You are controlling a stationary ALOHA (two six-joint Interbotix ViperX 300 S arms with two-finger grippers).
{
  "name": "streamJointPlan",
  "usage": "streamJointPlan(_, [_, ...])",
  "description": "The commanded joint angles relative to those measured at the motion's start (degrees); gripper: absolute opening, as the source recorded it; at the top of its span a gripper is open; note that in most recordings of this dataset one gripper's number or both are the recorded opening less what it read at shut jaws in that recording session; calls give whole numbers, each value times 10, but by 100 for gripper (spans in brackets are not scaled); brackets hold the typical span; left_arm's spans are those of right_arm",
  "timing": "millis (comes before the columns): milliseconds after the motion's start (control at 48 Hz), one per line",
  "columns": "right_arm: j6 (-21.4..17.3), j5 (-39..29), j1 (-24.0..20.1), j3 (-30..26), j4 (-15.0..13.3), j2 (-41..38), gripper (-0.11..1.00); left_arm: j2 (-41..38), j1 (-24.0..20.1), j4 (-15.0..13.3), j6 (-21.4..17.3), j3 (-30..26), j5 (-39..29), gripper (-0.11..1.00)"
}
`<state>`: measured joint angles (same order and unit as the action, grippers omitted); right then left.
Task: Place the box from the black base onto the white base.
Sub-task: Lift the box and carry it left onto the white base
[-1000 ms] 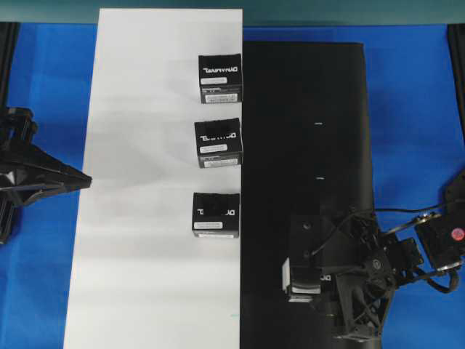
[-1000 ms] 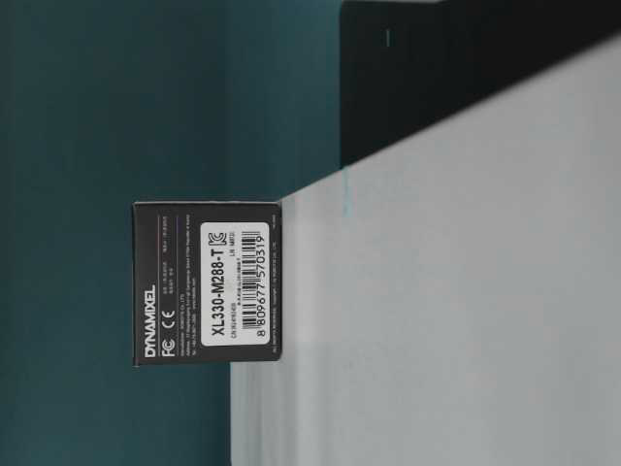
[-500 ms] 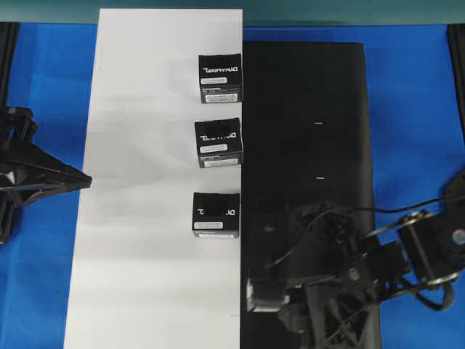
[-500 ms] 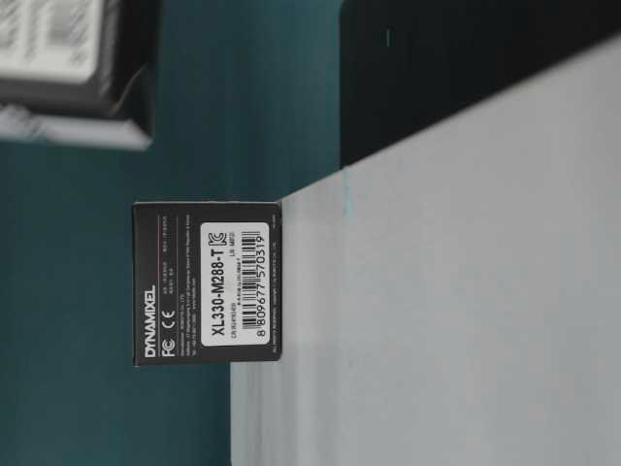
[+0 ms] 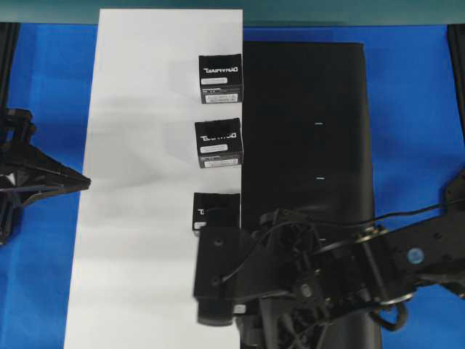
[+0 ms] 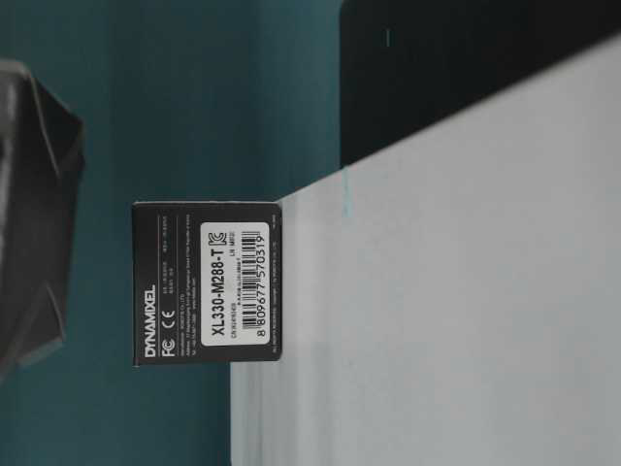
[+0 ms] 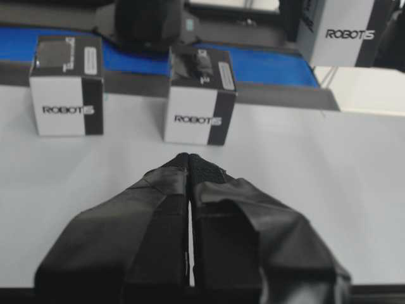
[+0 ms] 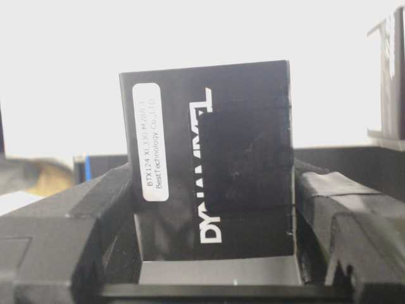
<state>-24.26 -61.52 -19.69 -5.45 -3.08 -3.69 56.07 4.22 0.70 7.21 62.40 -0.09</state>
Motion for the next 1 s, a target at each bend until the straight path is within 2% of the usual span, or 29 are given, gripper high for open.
streamJointPlan(0, [0, 3, 4, -16, -3, -18, 55, 0, 0, 2, 0, -16, -4, -2])
streamJointPlan(396, [1, 5, 17, -29, -3, -69, 55, 25, 0, 1, -1, -18, -10, -2])
streamJointPlan(979, [3, -9, 18, -23, -3, -94, 55, 30, 0, 1, -1, -18, -30, -2])
